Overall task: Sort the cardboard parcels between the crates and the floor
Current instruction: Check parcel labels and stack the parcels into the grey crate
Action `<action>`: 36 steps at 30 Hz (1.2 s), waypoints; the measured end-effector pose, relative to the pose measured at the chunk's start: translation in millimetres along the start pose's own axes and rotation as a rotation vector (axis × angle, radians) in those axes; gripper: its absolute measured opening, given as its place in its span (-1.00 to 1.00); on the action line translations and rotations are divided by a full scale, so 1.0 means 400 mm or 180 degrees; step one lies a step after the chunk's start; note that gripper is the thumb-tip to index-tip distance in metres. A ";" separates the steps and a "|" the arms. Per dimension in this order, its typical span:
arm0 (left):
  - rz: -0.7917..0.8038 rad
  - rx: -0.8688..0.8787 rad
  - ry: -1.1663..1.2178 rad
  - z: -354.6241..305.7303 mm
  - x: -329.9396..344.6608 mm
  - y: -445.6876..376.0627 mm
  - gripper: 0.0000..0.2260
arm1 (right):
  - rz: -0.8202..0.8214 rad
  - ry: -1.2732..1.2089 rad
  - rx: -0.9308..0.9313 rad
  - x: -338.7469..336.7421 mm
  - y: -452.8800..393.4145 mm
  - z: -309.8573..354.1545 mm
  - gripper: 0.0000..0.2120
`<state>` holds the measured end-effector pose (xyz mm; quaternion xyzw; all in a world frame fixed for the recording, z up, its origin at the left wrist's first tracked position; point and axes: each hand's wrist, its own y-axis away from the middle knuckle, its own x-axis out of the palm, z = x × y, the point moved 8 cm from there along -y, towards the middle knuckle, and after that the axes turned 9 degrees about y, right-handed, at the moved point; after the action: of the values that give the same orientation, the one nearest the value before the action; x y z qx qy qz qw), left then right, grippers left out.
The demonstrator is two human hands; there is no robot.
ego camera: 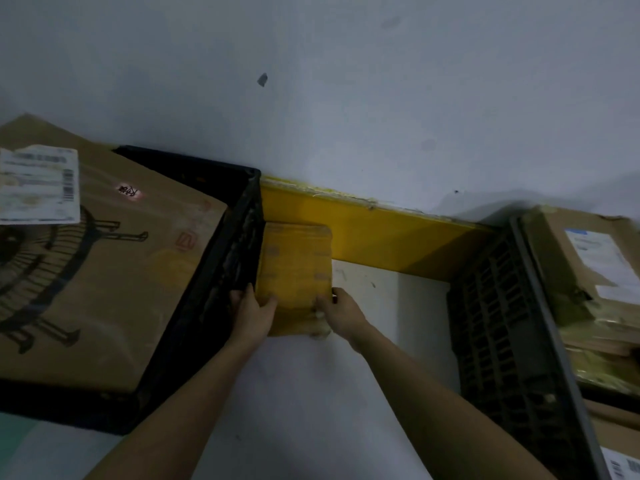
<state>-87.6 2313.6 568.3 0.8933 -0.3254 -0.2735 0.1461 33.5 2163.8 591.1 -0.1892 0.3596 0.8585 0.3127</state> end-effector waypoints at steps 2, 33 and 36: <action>0.0120 -0.0081 0.0144 0.006 0.009 -0.001 -0.47 | -0.0085 0.0065 -0.0005 -0.013 -0.006 -0.020 -0.47; 0.1277 0.0082 0.3146 -0.086 0.013 0.368 -0.59 | 0.0310 -0.2602 -0.0202 -0.176 0.420 -0.113 -0.49; 0.1294 0.0424 0.2769 -0.122 0.012 0.476 -0.49 | 0.0466 -0.2855 -0.0643 -0.193 0.524 -0.096 -0.63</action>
<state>-151.3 2172.7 689.5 0.8505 -0.4189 0.1809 0.2615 -47.0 1990.3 712.6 0.1972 0.1159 0.9061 0.3559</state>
